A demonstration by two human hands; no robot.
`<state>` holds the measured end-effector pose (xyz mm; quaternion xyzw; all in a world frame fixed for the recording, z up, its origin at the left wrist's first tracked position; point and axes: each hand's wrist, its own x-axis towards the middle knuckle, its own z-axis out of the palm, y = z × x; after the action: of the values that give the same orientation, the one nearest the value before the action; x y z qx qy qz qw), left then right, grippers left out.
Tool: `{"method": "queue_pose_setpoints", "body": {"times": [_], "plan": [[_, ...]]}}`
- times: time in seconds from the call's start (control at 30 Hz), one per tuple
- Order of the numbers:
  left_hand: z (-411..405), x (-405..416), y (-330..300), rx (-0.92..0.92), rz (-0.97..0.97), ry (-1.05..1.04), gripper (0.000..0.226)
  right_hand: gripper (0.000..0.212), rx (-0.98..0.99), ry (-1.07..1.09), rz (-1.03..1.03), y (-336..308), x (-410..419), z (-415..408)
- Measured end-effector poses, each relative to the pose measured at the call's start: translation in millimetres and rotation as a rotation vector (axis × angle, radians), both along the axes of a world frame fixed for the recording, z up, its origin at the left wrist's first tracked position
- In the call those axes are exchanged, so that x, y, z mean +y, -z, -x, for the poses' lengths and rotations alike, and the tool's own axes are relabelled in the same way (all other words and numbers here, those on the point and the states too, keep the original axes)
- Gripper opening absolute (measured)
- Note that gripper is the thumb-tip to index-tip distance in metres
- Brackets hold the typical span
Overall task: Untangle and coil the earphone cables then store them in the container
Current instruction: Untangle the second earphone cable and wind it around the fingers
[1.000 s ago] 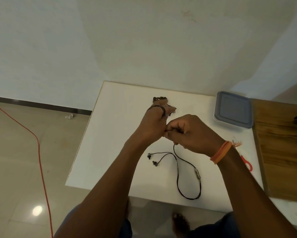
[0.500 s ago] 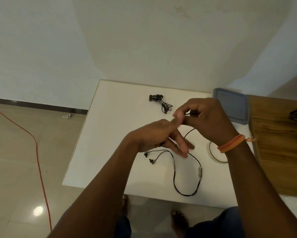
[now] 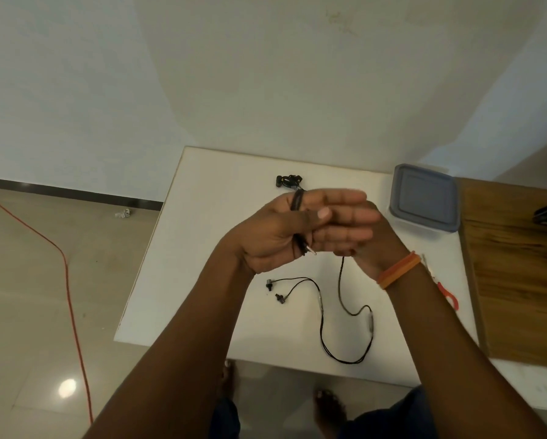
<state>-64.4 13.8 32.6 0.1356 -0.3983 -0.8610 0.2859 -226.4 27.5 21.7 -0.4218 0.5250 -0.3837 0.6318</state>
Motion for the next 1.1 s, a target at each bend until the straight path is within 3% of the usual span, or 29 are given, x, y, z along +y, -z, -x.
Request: {"method": "queue_pose_setpoints", "body": {"times": [0.07,0.13,0.23,0.37,0.5,0.6,0.77,0.83,1.0,1.1], "plan": [[2,-4,1,0.057,-0.036,-0.163,0.048,0.014,0.143,0.017,-0.026,4,1,-6],[-2,-11,5,-0.005,-0.047,-0.367,0.053,0.023,0.227,-0.075,-0.021,4,4,-15],[-13,-20,16,-0.345,0.073,-0.611,0.055,0.023,0.374,-0.242,0.042,1,8,-24],[-5,-15,15,-0.693,0.147,-0.728,0.054,0.02,0.577,-0.33,0.179,-6,7,-25],[8,-12,21,-0.875,0.161,-0.789,0.046,0.017,0.743,-0.466,0.283,-18,10,-25],[9,-10,24,-1.031,0.315,-0.634,0.04,0.018,0.857,-0.54,0.391,-25,10,-23],[6,3,15,-0.768,0.041,-0.289,0.029,0.009,0.904,-0.38,0.504,-37,5,-8],[8,6,9,-0.765,0.02,-0.177,0.046,0.002,0.881,-0.325,0.549,-38,4,-2],[6,8,-2,-0.654,-0.091,0.153,0.1,0.013,0.799,-0.207,0.591,-39,3,4],[2,6,-7,-0.592,-0.102,0.266,0.097,0.01,0.662,-0.172,0.537,-39,2,5]]}}
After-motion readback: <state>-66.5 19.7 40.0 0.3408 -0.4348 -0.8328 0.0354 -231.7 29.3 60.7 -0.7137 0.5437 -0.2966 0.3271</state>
